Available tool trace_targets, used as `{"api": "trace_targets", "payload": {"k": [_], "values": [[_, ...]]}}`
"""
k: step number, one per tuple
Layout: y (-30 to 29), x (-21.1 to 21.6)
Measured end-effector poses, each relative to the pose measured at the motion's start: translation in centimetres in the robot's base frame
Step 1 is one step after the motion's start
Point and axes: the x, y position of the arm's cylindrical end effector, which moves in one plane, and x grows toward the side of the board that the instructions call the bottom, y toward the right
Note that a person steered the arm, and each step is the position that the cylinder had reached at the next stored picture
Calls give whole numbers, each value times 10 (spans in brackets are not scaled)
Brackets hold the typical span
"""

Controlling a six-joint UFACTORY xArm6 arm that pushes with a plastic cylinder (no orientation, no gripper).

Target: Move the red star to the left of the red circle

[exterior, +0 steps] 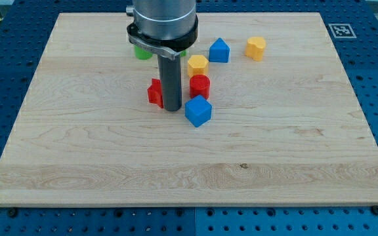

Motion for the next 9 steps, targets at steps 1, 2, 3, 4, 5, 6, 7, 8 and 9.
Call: {"api": "trace_targets", "payload": {"k": [1,2,3,4,5,6,7,8,9], "values": [[0,-6],[0,-8],[0,-10],[0,-25],[-1,-45],[-5,-63],[-10,-83],[-17,-103],[-20,-105]]}}
